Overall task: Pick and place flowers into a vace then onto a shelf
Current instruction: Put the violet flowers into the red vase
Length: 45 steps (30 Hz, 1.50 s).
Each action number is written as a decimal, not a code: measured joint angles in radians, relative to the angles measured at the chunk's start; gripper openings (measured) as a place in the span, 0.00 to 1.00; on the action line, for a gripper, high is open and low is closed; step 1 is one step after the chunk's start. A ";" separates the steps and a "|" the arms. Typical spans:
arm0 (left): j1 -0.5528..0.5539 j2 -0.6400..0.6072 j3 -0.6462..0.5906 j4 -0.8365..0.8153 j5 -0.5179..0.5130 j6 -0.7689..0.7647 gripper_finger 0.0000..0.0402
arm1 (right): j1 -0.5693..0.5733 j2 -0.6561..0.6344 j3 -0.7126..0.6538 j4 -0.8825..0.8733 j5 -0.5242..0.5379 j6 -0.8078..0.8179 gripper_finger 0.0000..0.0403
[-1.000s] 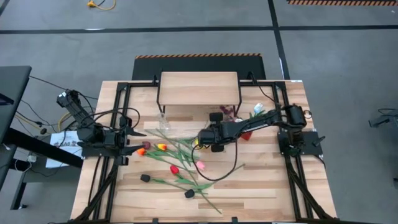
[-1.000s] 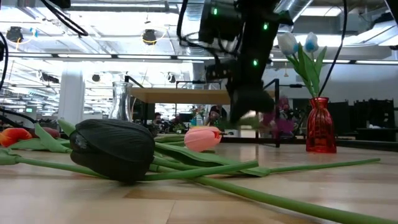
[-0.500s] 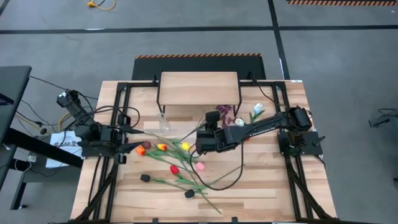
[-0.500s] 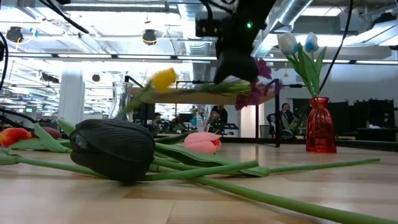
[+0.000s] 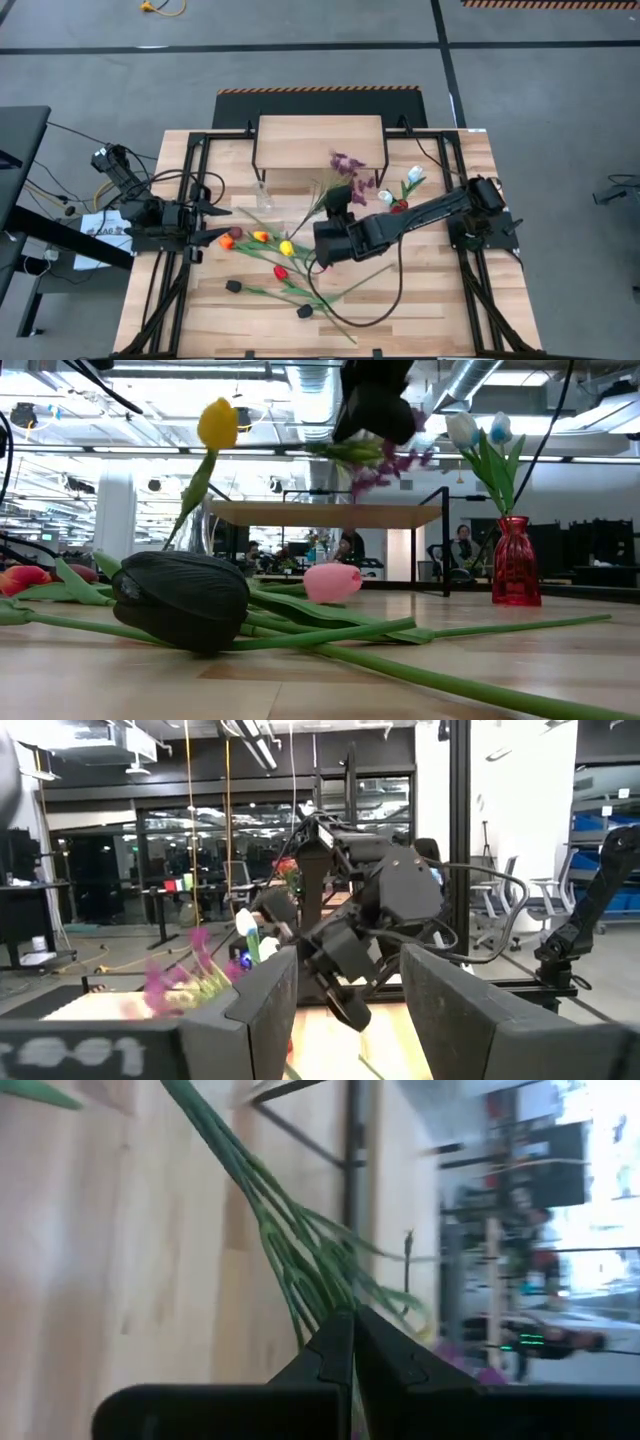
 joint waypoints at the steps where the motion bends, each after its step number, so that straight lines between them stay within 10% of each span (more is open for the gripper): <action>1: 0.000 0.000 0.000 0.000 0.000 -0.008 0.42 | 0.003 0.000 0.005 0.001 0.017 -0.011 0.00; 17: 0.167 0.176 0.000 0.000 -0.035 -0.223 0.42 | 0.004 -0.002 0.012 0.009 0.182 -0.108 0.00; 45: 0.613 0.567 0.000 0.338 0.461 -0.405 0.42 | 0.036 -0.002 0.012 0.026 0.184 -0.122 0.00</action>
